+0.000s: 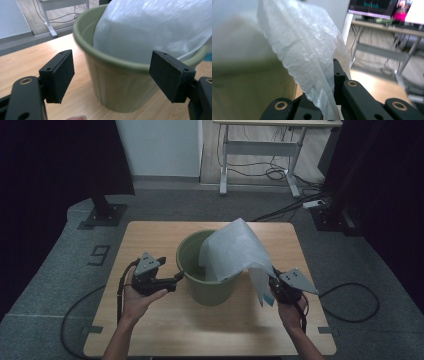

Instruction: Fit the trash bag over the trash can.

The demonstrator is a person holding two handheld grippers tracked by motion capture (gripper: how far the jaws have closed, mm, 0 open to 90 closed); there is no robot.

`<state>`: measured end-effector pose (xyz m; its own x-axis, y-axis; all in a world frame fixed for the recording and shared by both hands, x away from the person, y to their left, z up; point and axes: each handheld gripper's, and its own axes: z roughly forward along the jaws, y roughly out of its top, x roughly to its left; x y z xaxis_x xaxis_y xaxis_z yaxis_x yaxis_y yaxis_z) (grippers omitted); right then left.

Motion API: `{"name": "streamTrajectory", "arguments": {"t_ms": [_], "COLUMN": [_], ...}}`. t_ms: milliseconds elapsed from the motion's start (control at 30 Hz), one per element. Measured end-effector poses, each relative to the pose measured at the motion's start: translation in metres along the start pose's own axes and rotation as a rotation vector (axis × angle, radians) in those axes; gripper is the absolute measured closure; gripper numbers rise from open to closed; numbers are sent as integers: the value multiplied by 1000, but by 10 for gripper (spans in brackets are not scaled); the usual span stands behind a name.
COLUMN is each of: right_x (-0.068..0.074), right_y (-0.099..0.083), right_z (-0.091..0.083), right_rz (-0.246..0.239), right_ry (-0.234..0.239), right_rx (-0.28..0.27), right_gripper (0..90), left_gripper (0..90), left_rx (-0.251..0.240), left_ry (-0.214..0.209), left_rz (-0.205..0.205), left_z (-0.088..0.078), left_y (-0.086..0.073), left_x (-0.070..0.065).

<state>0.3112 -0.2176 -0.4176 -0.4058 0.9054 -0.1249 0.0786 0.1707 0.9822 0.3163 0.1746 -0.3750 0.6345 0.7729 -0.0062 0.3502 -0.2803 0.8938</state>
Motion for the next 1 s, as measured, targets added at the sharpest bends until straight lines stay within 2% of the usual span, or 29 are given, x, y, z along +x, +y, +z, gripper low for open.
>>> {"name": "streamTrajectory", "arguments": {"t_ms": [67,133,267,400,467,633,800,900,1000], "right_x": [0,3,14,29,37,46,50,51,53], "right_y": [16,29,48,55,56,58,65,67,66], "right_z": [-2,-3,-1,5,10,21,28,29,30], "right_rz": [-29,-51,-94,-137,-161,-166,-158,-159,-161], "right_ry": [12,22,70,119,145,179,175,179,185], "right_rx": [-23,-45,-43,-6,30,71,84,90,95], "right_gripper": [884,884,884,884,883,883,883,883,883], "left_gripper": [198,198,198,197,196,195,192,193,199], "left_rx": [-8,-9,-11,-15,-10,-2,-19,-30,-39], "left_ry": [5,-8,-21,-47,-51,-54,-75,-74,-75], "left_rz": [6,12,35,58,73,77,71,73,58], "left_z": [0,1,3,6,9,15,16,17,21], "left_y": [5,10,18,24,25,27,28,30,32], "left_x": [-4,-8,-18,-28,-33,-36,-41,-44,-46]}}
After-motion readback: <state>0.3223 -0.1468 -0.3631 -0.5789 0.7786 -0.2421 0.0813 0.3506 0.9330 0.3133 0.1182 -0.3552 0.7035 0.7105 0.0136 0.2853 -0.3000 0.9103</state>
